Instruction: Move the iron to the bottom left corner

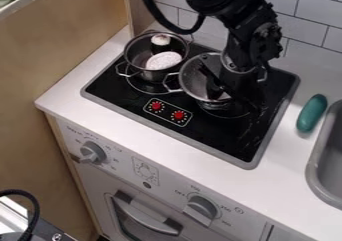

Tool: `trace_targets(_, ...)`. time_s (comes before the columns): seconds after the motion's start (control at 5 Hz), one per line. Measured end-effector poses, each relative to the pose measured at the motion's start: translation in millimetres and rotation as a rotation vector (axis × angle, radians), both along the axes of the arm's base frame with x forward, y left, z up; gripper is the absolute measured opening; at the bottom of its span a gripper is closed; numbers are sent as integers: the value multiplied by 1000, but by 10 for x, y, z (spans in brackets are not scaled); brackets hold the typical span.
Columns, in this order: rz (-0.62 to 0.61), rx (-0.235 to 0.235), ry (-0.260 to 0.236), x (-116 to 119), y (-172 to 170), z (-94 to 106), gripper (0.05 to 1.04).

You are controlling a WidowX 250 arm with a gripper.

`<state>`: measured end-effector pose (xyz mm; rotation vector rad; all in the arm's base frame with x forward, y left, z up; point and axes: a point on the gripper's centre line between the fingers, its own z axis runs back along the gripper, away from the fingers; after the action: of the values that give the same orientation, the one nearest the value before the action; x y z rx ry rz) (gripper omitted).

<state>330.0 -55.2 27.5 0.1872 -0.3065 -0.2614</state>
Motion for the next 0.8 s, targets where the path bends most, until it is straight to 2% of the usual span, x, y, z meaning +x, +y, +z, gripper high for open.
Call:
trace_targets(0.2, -9, -10, 14, 8, -22, 43, 213)
trace_targets(0.4, 9, -33, 38, -40, 14, 157, 95)
trace_targets(0.6, 11, -50, 89, -130, -3, 229, 59)
trace_targets(0.8, 9, -63, 111, -144, -29, 458, 58)
